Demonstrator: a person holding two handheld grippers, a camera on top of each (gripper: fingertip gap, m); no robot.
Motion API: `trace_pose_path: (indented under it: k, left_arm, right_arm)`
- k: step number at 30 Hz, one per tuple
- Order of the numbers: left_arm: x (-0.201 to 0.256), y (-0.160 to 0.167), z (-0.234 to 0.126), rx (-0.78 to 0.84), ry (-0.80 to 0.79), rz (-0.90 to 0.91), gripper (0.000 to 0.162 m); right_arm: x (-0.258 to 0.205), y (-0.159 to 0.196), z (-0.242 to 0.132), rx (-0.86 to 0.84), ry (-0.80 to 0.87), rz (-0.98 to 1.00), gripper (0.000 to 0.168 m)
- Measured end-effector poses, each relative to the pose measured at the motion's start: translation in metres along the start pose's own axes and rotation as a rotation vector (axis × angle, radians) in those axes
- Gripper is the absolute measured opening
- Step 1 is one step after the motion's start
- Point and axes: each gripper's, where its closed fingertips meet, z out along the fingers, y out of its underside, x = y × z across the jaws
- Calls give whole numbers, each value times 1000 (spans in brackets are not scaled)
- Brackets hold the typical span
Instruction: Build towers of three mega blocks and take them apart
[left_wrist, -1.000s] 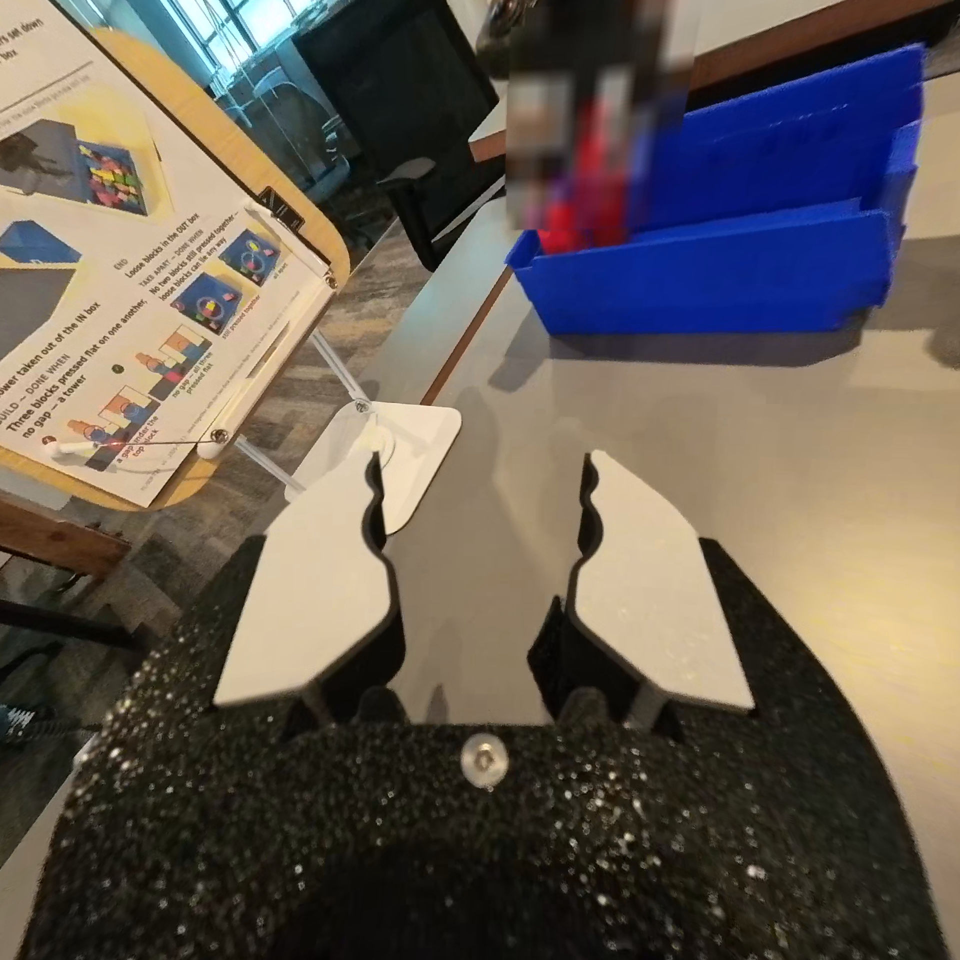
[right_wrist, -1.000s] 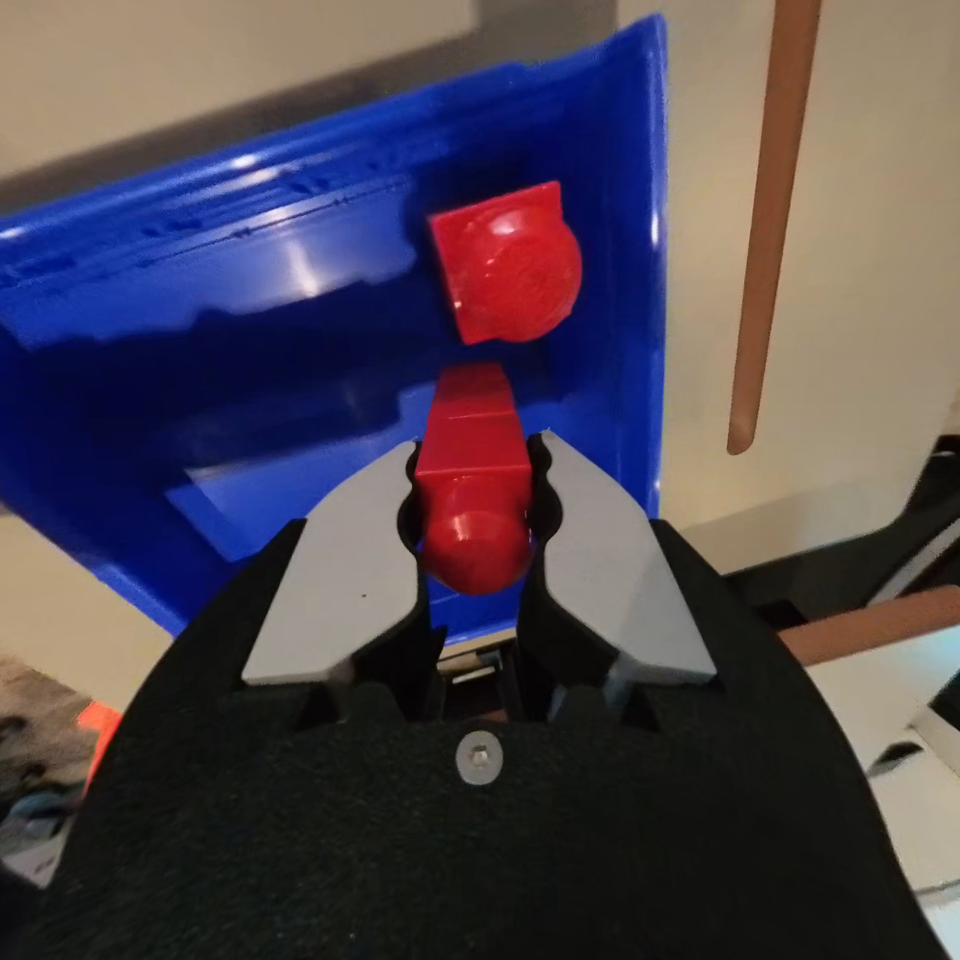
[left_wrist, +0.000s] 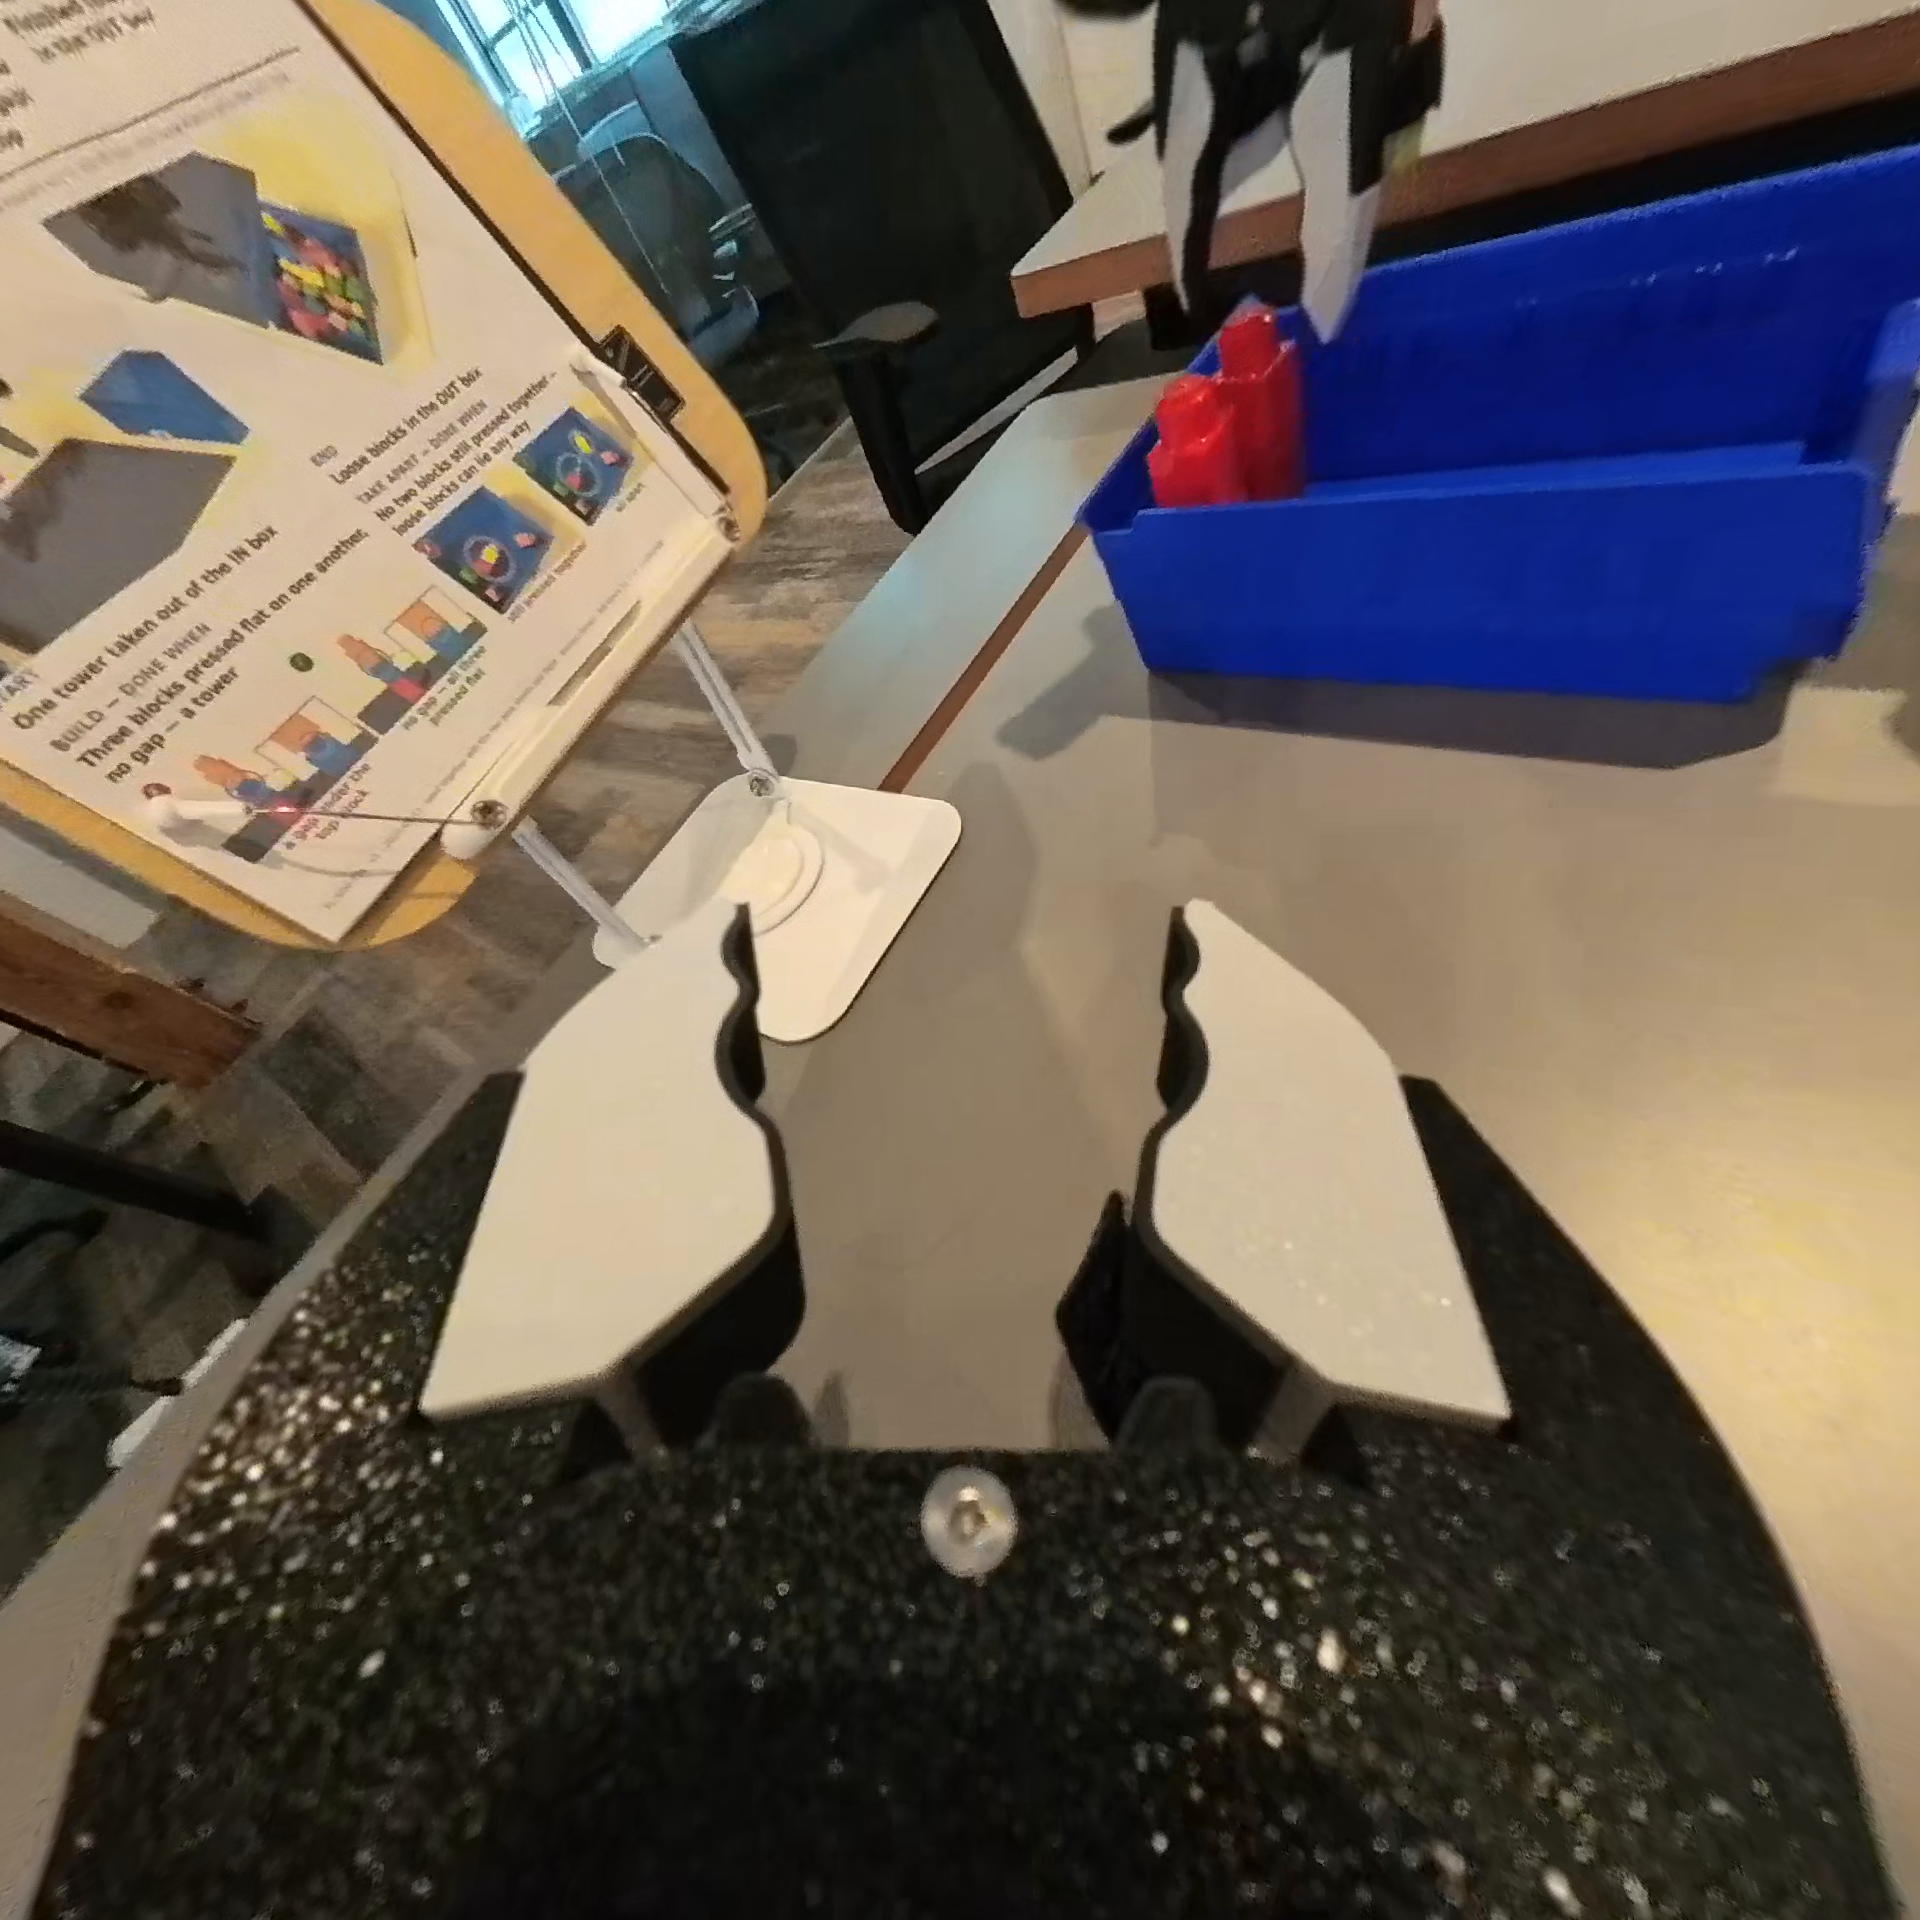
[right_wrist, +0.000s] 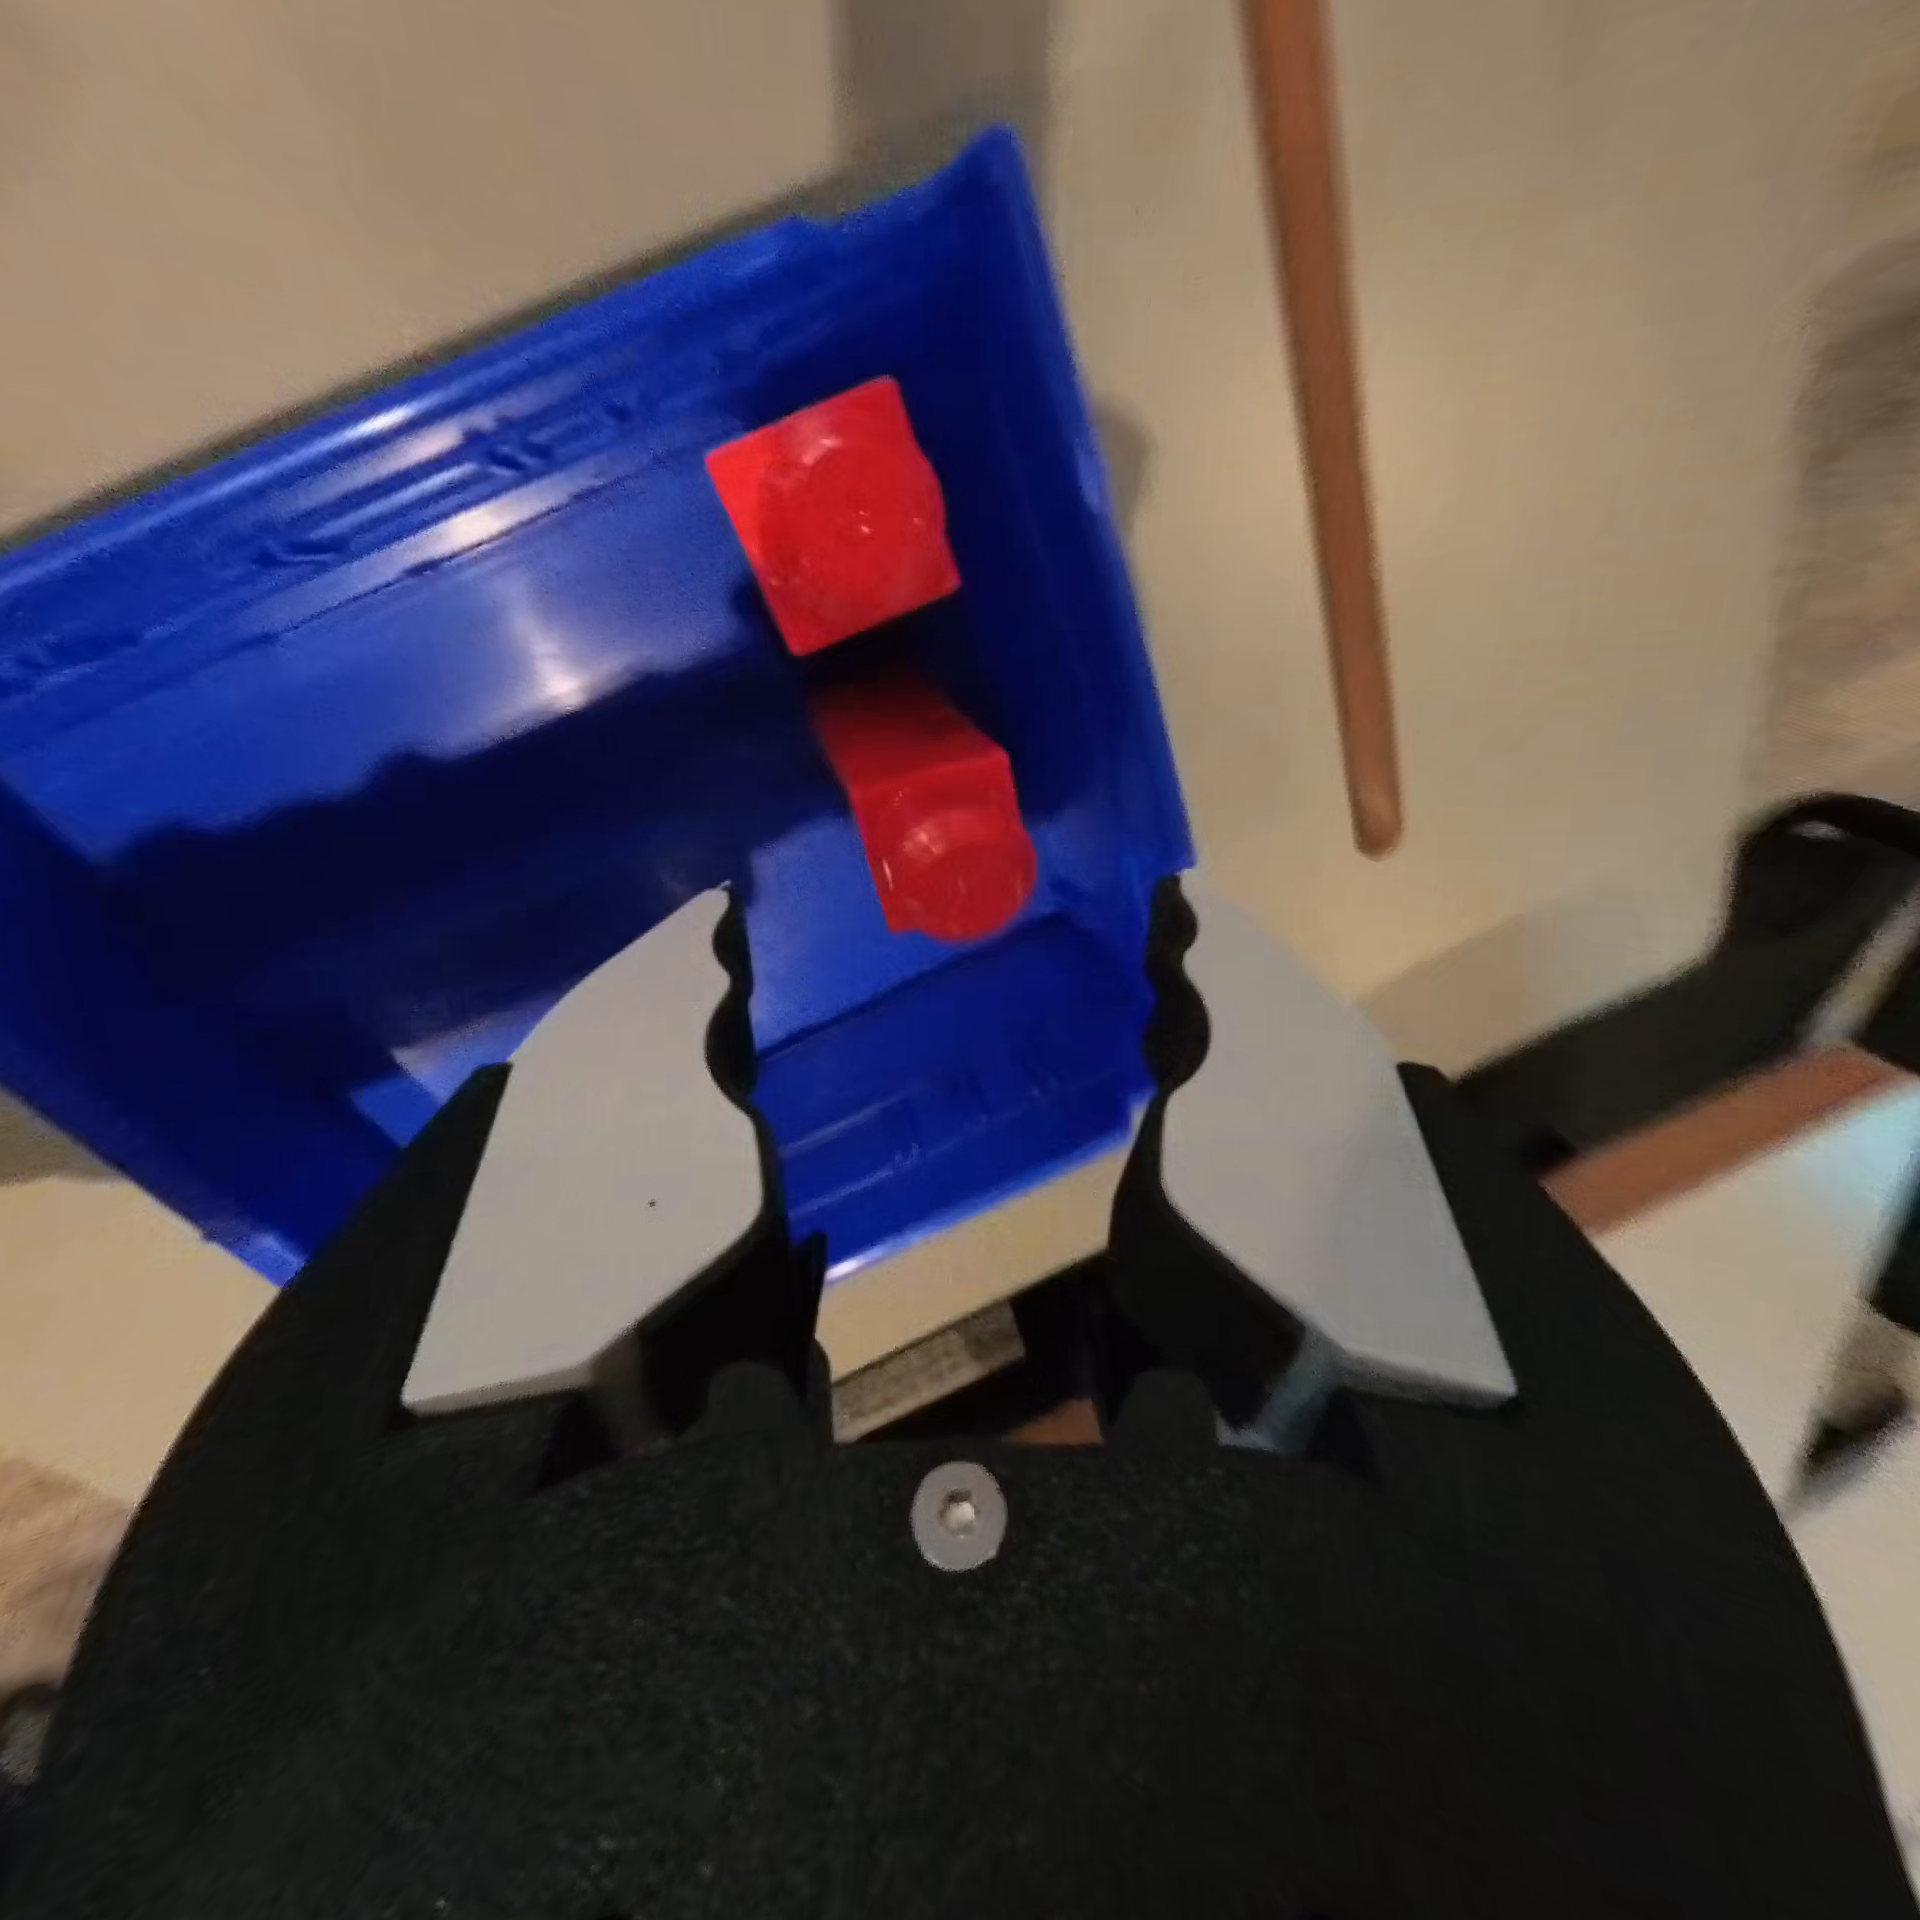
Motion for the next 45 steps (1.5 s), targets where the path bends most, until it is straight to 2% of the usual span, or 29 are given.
trace_pose_path:
  k: [2, 3, 6, 8, 10, 11, 15, 21, 23, 28, 35, 37, 41, 45]
  left_arm:
    - [-3, -1, -2, 16, 8, -56, 73]
    - [-6, -2, -3, 27, -2, -82, 69]
    - [-20, -2, -5, 42, -68, -160, 43]
    - [-27, -2, -7, 51, -102, -222, 25]
    - [-32, -2, -10, 60, -123, -283, 4]
    - [-34, -1, -12, 61, -127, -308, 0]
    - [-45, 9, -22, 14, -194, -358, 0]
    - [-58, 9, -43, 46, -243, -393, 0]
    - [-62, 12, -46, 50, -252, -402, 0]
    - [-70, 22, -48, 34, -278, -404, 0]
    - [-67, 19, -70, -27, -379, -332, 0]
    - [-68, 21, -92, -78, -460, -295, 0]
    - [-72, 36, -162, -182, -623, -233, 1]
    - [-72, 80, -231, -316, -686, -293, 1]
  right_arm:
    - [2, -3, -24, 18, 122, 29, 71]
    - [0, -10, -36, 49, 180, 40, 62]
    - [-16, -48, -73, 227, 301, 87, 43]
    - [-44, -83, -93, 396, 272, 150, 40]
    - [-71, -116, -108, 525, 256, 238, 29]
    - [-86, -133, -115, 596, 255, 254, 24]
    - [-142, -191, -124, 821, 194, 268, 3]
    - [-174, -246, -124, 1077, 105, 366, 0]
    - [-180, -259, -123, 1108, 88, 365, 0]
    - [-185, -280, -115, 1147, 134, 319, 0]
    - [-171, -275, -125, 1218, 187, 333, 0]
    - [-168, -269, -125, 1218, 197, 345, 0]
    - [-167, -260, -130, 1256, 188, 344, 0]
    - [-165, -255, -131, 1279, 179, 343, 0]
